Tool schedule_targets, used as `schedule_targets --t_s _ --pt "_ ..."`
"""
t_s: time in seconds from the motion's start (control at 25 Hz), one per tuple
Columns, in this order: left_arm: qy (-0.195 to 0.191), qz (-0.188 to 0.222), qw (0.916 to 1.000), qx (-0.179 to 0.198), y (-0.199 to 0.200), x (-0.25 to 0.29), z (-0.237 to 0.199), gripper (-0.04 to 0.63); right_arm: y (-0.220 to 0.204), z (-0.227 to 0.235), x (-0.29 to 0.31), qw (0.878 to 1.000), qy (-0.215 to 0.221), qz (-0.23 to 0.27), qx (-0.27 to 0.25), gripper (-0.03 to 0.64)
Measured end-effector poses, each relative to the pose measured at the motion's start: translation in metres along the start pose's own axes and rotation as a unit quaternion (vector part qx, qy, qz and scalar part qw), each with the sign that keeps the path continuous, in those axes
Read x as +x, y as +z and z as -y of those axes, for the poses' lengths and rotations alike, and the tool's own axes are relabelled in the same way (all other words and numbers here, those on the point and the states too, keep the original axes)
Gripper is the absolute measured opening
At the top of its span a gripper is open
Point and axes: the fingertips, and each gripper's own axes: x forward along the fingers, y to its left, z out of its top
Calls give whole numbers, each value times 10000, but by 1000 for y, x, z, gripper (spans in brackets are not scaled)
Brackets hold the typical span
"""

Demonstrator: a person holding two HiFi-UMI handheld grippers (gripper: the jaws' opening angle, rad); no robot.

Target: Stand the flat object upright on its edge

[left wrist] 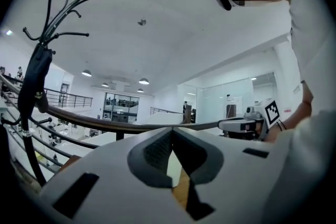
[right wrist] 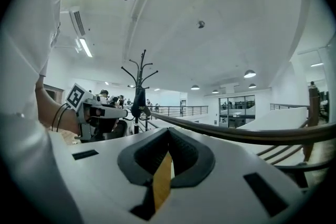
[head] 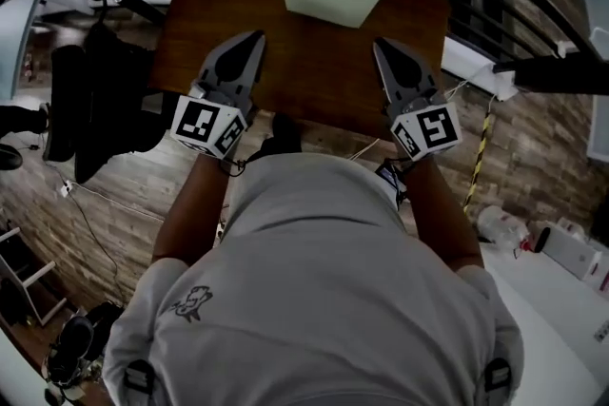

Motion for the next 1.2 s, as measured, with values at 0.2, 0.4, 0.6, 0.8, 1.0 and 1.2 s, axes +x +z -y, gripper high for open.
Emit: schedule_targets --t_s 0.2,0.4,0.6,0.8,1.0,1.2 --pt "361 10 9993 -35 -12 -26 66 12 -17 -6 -60 9992 398 -54 49 33" --pt "743 -89 9972 -20 -16 -54 134 12 -34 -15 -124 9974 681 -129 191 33" --pt "865 -226 9960 18 -14 -83 164 12 -34 -31 -159 9964 785 -155 297 34" --pt "739 -252 9969 101 -13 -98 182 14 -30 -45 -175 9971 705 -123 270 33" --pt "437 -164 9988 146 -6 -113 201 14 -28 -62 -192 9984 494 -145 214 32" --pt "214 -109 9996 128 -2 -147 212 14 -25 -83 -214 9995 149 -158 239 32"
